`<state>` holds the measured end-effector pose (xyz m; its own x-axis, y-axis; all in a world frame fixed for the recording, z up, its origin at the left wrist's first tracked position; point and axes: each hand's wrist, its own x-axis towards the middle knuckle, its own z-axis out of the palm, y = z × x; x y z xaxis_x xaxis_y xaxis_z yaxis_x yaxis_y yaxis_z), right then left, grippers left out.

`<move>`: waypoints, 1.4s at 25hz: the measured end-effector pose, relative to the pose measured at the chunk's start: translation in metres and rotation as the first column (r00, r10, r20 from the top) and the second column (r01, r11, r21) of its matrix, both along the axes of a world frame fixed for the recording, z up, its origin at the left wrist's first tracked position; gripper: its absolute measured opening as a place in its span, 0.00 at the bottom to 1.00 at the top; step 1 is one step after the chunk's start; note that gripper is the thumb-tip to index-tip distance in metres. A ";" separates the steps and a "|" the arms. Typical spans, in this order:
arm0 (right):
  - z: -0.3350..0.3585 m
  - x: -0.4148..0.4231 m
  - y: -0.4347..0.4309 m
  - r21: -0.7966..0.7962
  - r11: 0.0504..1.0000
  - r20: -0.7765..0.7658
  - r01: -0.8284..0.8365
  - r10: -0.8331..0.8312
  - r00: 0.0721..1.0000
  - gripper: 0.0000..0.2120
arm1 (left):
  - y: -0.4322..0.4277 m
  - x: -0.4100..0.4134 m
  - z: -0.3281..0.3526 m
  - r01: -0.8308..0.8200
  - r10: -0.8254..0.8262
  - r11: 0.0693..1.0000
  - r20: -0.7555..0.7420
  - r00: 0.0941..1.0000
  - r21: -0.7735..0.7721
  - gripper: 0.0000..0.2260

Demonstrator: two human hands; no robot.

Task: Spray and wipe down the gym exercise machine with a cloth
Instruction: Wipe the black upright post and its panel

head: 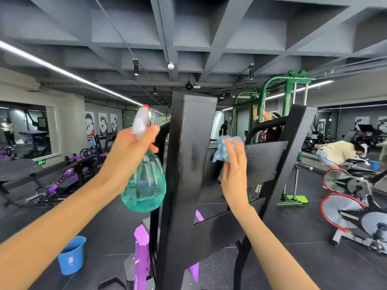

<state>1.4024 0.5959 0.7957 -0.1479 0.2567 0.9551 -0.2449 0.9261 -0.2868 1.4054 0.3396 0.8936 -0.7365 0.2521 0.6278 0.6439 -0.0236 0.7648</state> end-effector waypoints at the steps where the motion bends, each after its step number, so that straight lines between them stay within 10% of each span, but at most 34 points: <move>1: 0.003 0.001 0.000 -0.114 0.993 -0.016 -0.014 0.012 1.000 0.24 | 0.006 -0.001 0.000 -0.005 0.003 0.998 -0.028 1.000 -0.069 0.12; 6: -0.021 0.005 -0.035 0.212 0.973 0.093 -0.095 0.077 0.993 0.28 | 0.028 -0.010 0.003 -0.111 0.106 0.968 -0.037 0.994 -0.223 0.35; 8: -0.025 0.000 -0.009 0.253 0.967 0.094 -0.019 -0.005 0.996 0.28 | 0.031 -0.009 0.007 -0.111 0.117 0.967 0.011 0.993 -0.230 0.29; 13: -0.011 -0.011 0.008 -0.235 0.971 0.012 0.030 -0.028 1.000 0.26 | 0.039 -0.010 0.013 -0.121 0.122 0.971 -0.006 0.992 -0.205 0.23; 18: -0.027 -0.015 0.007 0.319 0.943 0.108 0.095 -0.136 0.985 0.26 | 0.046 -0.009 0.008 -0.191 0.196 0.961 0.006 0.981 -0.199 0.26; 22: -0.002 -0.017 0.044 -0.488 0.872 -0.068 -0.041 0.009 0.998 0.25 | 0.053 -0.012 0.003 -0.343 0.343 0.914 -0.039 0.939 -0.215 0.26; 28: -0.023 -0.002 0.014 -0.135 0.987 0.025 -0.084 0.088 0.996 0.29 | 0.059 -0.017 0.000 -0.431 0.414 0.884 -0.126 0.902 -0.178 0.28; 35: 0.024 0.001 0.057 -0.615 0.788 -0.036 0.012 -0.043 0.998 0.25 | 0.058 -0.023 -0.002 -0.447 0.424 0.876 -0.155 0.892 -0.180 0.29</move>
<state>1.4032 0.6529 0.8195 -0.0923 0.7950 0.5995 -0.2495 0.5644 -0.7869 1.3821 0.3976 0.8917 -0.7327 0.0526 0.6785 0.6305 0.4278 0.6477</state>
